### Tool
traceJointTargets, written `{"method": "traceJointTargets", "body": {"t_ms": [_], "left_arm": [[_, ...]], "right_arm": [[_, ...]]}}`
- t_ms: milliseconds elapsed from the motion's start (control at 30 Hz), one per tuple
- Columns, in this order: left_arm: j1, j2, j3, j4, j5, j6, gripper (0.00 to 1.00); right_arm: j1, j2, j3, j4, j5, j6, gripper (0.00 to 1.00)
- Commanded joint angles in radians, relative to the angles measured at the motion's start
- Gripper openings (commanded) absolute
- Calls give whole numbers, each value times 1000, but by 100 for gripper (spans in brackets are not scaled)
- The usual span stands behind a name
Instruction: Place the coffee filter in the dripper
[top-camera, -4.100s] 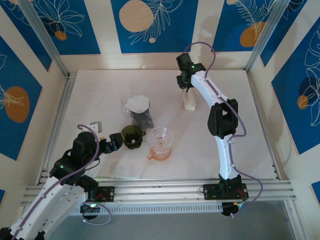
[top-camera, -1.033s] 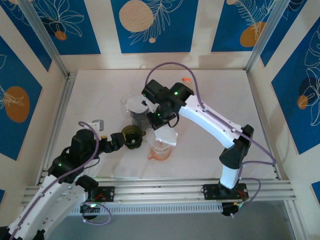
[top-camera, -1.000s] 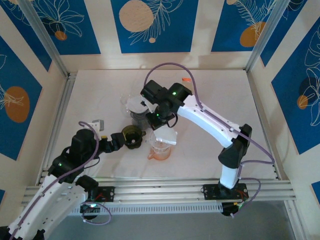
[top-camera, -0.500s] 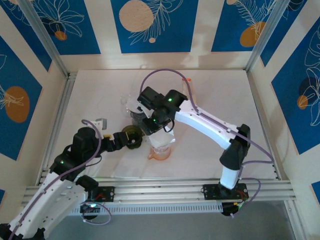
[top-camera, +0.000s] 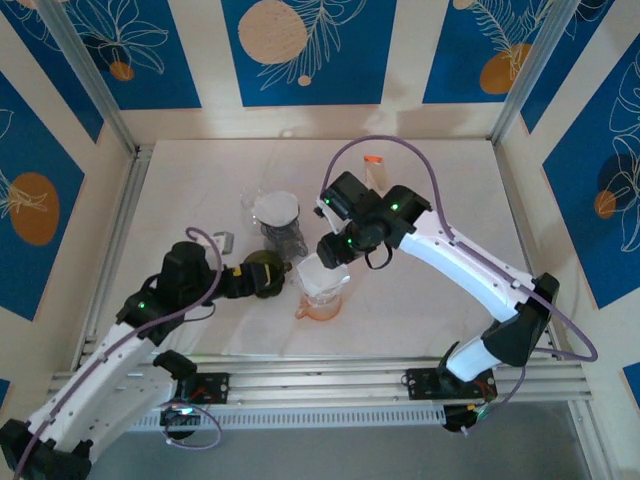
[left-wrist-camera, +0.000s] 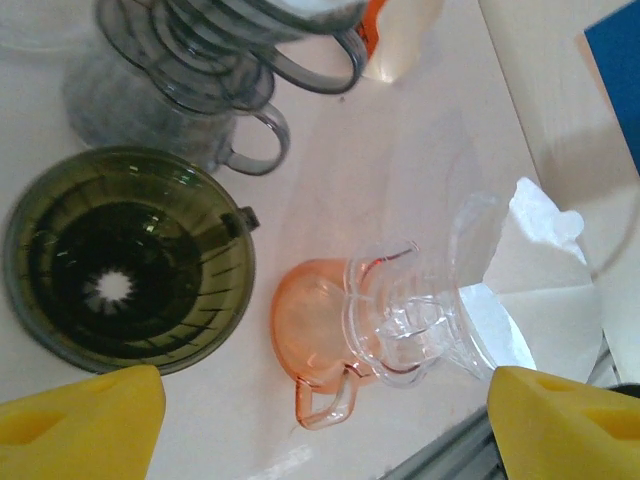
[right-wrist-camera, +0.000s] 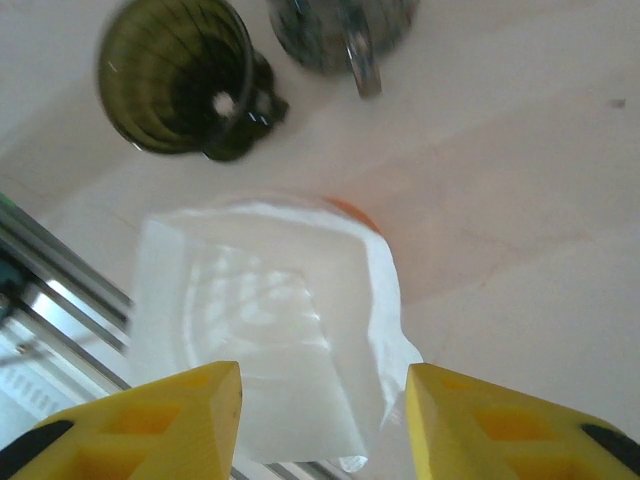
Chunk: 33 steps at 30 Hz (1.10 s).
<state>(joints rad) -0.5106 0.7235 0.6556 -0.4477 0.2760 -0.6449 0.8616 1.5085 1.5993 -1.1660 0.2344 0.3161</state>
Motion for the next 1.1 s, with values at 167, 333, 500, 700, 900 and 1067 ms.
{"method": "traceJointTargets", "body": {"t_ms": [167,333,500,700,900,1067], "left_arm": [[-73,148,107,106,81,42,77],[-136,243,146,150,55,56,62],[-185,319,196,143,-7,97,52],[-193,378,206,152,-17,102,48],[-192,398,194,150,-23,102,46],[-193,392,170,154,-21,93,45]], "right_arm": [[1,-83,-106,28,28,24,31],[7,-95,-144,43,24,38,16],[12,-90,-161,51,31,38,12],[17,-81,-192,67,36,40,9],[21,-68,-212,81,32,40,7],[23,-65,-221,88,31,42,7]]}}
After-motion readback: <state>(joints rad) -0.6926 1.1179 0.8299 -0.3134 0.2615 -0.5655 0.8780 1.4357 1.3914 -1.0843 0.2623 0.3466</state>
